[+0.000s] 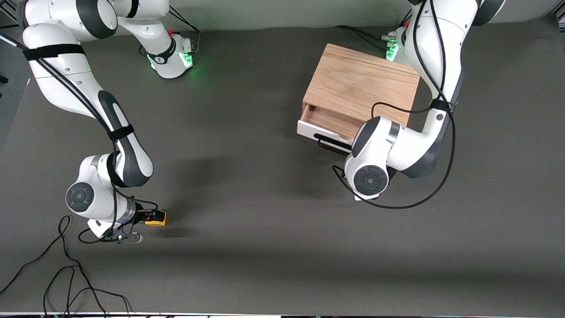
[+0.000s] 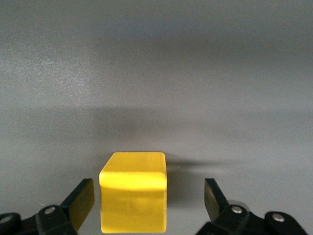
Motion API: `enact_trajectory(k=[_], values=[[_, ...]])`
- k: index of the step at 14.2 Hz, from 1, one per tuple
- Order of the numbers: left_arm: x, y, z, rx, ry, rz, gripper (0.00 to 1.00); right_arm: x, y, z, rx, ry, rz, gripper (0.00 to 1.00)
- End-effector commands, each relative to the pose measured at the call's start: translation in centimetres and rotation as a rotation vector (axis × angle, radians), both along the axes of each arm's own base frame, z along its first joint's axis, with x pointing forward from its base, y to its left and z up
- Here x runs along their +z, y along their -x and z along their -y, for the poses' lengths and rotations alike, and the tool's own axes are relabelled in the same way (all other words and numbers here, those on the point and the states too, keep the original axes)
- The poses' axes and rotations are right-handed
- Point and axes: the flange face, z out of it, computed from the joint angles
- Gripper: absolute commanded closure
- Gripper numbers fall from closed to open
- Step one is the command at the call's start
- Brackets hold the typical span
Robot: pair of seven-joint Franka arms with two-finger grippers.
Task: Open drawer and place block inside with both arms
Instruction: 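Pull the drawer open with the left gripper while the right gripper grasps the cube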
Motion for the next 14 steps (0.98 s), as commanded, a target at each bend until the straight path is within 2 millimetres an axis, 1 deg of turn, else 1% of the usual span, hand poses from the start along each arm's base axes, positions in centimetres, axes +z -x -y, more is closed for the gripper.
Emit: enact_trajectory(k=[1,2,3,4,6,7,8,10,12,13,14], values=[[1.5,-3.7,0.0,-0.03,0.044,0.158,1.0,0.1,0.1,-0.2,-0.03,-0.013,0.017,0.0],[1.5,-3.7,-0.1,-0.035,0.044,0.158,0.29,-0.3,0.3,-0.3,-0.027,-0.015,0.02,0.0],[1.5,-3.7,-0.2,-0.043,0.033,0.162,0.01,-0.5,0.4,-0.4,-0.026,-0.016,0.026,0.0],[1.5,-3.8,-0.3,-0.048,0.028,0.165,0.0,-0.6,0.4,-0.4,-0.025,-0.016,0.028,0.03],[1.8,-3.9,-0.4,-0.046,0.027,0.172,0.0,-0.6,0.4,-0.4,-0.017,-0.016,0.028,0.16],[2.2,-4.1,-0.5,-0.041,0.025,0.177,0.0,-0.6,0.4,-0.4,-0.014,-0.016,0.028,0.27],[3.1,-4.3,-0.6,-0.044,0.03,0.184,0.0,-0.6,0.4,-0.4,-0.014,-0.016,0.026,0.39],[5.7,-5.1,-1.9,-0.036,0.029,0.18,0.0,-0.6,0.4,-0.5,-0.012,-0.016,0.026,0.59],[9.2,-5.3,-3.6,-0.09,0.046,0.141,0.0,-0.5,0.4,-0.4,-0.011,-0.013,0.026,0.77],[11.4,-5.0,-4.7,-0.133,0.063,0.122,0.0,-0.1,0.4,-0.7,-0.006,-0.013,0.029,0.84],[13.3,-4.6,-6.1,-0.187,0.087,0.095,0.0,0.8,0.2,-1.2,-0.003,-0.015,0.04,0.84]])
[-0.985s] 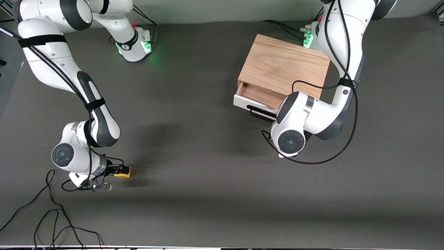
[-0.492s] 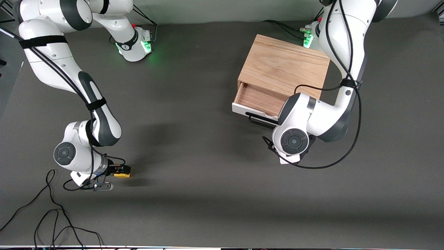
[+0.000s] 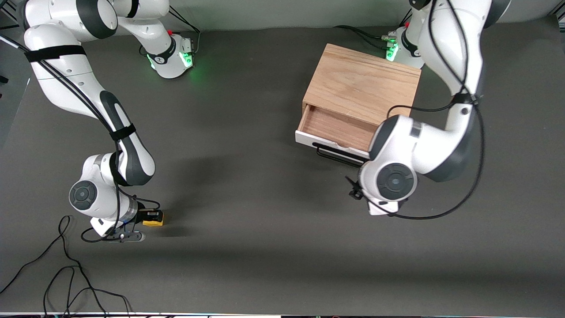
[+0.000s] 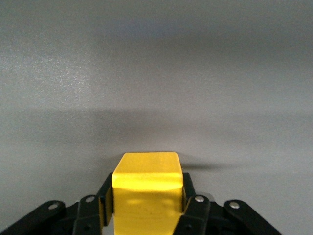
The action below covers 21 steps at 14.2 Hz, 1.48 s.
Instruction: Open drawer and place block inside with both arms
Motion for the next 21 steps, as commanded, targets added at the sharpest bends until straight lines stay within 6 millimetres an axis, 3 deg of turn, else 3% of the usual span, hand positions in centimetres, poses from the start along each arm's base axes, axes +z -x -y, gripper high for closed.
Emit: enact_trajectory(k=[1,4,7,10,12,16,18,21], values=[[6.8,0.8,-4.1,-0.152,0.054,-0.042,0.0,3.2,-0.4,-1.8,-0.003,-0.01,0.041,0.85],[12.4,3.1,-7.6,-0.39,0.101,-0.092,0.0,10.5,-1.0,-7.6,-0.035,0.005,-0.018,0.86],[15.7,5.3,-9.4,-0.512,0.086,-0.098,0.0,19.7,-0.5,-17.9,-0.103,0.027,-0.06,0.85],[18.7,6.0,-13.4,-0.624,0.145,-0.055,0.0,25.9,3.6,-29.4,-0.167,0.008,-0.04,0.85],[20.0,6.3,-16.8,-0.687,0.187,-0.018,0.0,27.9,6.8,-35.7,-0.207,-0.043,-0.026,0.85],[20.1,9.7,-18.6,-0.821,0.182,0.143,0.0,28.5,13.5,-46.4,-0.26,-0.103,0.004,0.85],[19.4,10.8,-19.0,-0.851,0.173,0.216,0.0,28.0,16.0,-49.4,-0.271,-0.111,-0.002,0.85],[20.1,10.0,-18.9,-0.859,0.17,0.255,0.0,25.9,18.9,-53.7,-0.34,-0.145,-0.011,0.85]])
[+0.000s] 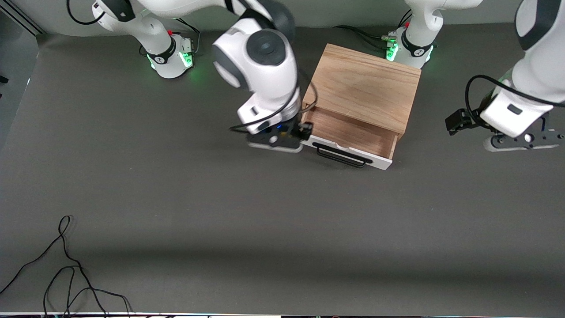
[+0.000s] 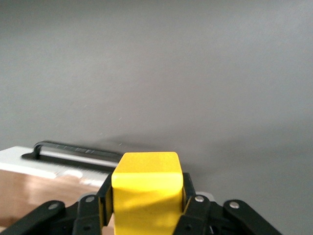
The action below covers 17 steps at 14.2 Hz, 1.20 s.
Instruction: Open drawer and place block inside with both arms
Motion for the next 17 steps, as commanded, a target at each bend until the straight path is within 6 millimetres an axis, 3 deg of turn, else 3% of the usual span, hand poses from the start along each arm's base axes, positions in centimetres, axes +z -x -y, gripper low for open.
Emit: enact_trajectory(k=[1,4,6,9,12,14,17], values=[[0.6,0.5,-0.2,-0.022,0.017,0.032,0.0,-2.1,1.4,-3.7,-0.087,-0.057,-0.001,0.85],[1.0,0.5,-0.6,-0.011,0.035,0.029,0.0,-6.0,3.2,-6.6,-0.131,-0.066,-0.013,0.85],[1.6,-0.4,-0.5,0.002,0.056,0.038,0.0,-7.8,3.7,-7.5,-0.188,-0.067,-0.025,0.85],[2.4,-1.6,-0.9,0.009,0.056,0.015,0.0,-8.6,4.7,-8.2,-0.217,-0.057,-0.039,0.85],[2.2,-1.6,-1.4,-0.034,0.055,0.003,0.0,-8.9,5.5,-8.7,-0.216,-0.049,-0.044,0.85],[2.1,-1.7,-3.1,-0.05,0.057,-0.009,0.0,-9.1,6.2,-9.1,-0.207,-0.042,-0.046,0.85],[2.2,-1.1,-3.0,-0.05,0.057,0.0,0.0,-9.4,7.7,-10.1,-0.186,-0.037,-0.047,0.85]])
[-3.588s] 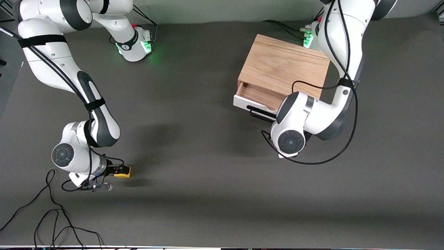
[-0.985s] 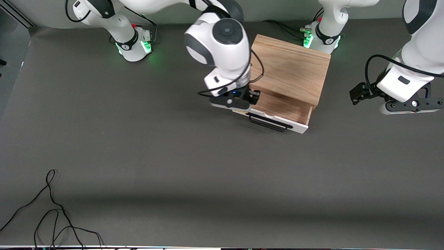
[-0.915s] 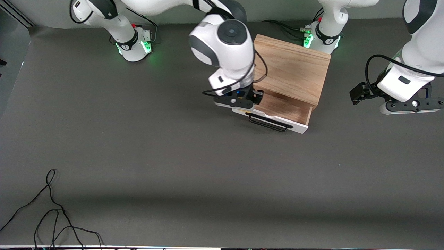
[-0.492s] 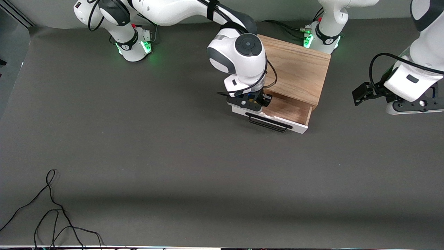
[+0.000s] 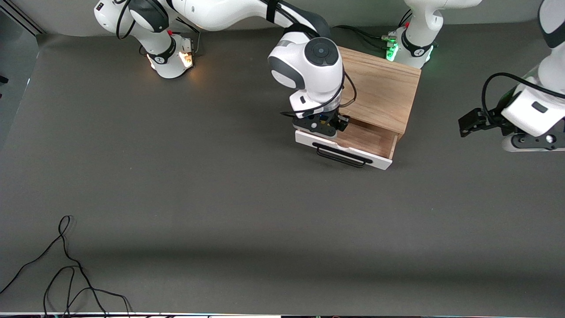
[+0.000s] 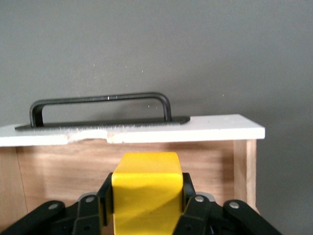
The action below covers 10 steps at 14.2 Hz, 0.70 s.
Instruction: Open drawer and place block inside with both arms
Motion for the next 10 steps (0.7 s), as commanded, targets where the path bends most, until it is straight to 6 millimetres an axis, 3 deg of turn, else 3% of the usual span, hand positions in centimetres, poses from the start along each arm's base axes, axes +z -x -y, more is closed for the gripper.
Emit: enact_trajectory(k=[1,5,8,10], values=[[1.1,1.1,0.2,-0.023,0.009,0.005,0.0,-0.2,1.5,-1.0,-0.009,0.012,-0.01,0.81],[1.1,1.4,0.0,-0.024,0.006,0.012,0.0,-2.9,1.7,-0.6,0.001,0.061,-0.017,0.73],[0.8,1.5,-1.0,-0.041,0.005,0.005,0.0,-3.8,1.5,-0.6,0.008,0.079,-0.006,0.65],[0.7,1.8,-0.6,-0.047,0.002,-0.007,0.0,-3.9,1.5,-0.6,0.01,0.082,-0.004,0.23]])
